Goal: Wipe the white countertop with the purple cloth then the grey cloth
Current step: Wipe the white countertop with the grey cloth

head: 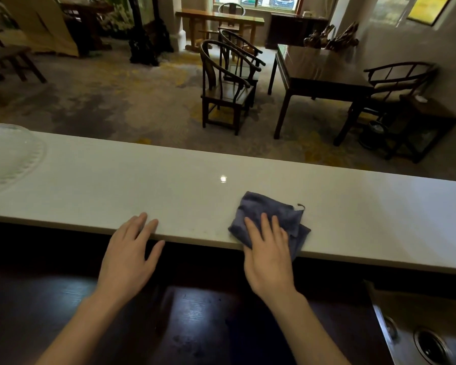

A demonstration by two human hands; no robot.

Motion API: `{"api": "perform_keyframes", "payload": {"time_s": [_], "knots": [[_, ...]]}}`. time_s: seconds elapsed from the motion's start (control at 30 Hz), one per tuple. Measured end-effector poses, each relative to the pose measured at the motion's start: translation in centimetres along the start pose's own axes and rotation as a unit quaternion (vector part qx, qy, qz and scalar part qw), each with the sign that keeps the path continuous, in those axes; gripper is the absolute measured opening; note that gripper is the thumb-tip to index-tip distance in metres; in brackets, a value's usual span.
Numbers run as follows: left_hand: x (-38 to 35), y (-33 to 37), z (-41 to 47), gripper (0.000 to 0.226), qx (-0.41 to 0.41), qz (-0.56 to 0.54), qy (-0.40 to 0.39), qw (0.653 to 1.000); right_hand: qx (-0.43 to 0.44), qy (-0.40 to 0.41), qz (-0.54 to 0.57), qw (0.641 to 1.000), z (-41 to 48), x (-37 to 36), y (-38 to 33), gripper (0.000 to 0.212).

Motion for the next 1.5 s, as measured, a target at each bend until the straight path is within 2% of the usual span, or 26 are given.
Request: {"api": "perform_keyframes", "payload": {"time_s": [0.43,0.6,0.97,1.27,1.5], "knots": [[-0.4,-0.5,0.0,0.065,-0.012,-0.002,-0.013,1.000,0.150,-0.045,0.102,0.982,-1.1,-4.1,-12.7,0.059],[-0.7,-0.8,-0.2,0.065,-0.010,-0.003,-0.010,1.000,0.156,-0.045,0.116,0.980,0.3,-5.2,-14.0,0.057],[-1.0,-1.1,-0.2,0.059,-0.014,-0.005,-0.005,1.000,0.151,-0.103,0.044,0.982,9.3,-8.4,-16.8,0.065],[-0.9,-1.0,-0.1,0.056,-0.022,-0.005,-0.008,1.000,0.147,-0.078,0.010,0.986,14.4,-9.7,-17.1,0.048],[-0.9,-1.1,-0.1,0.057,-0.020,-0.006,-0.010,1.000,0.104,-0.057,-0.006,0.993,16.7,-8.9,-12.6,0.041]]}}
Point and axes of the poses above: each hand's wrist, its own z-axis towards the middle knuckle, its own x-axis out of the back of the hand, y = z × x, the point moved 10 cm from there along z, towards the middle knuckle, and after that the axes turned 11 degrees about y, right-handed, at the moved point
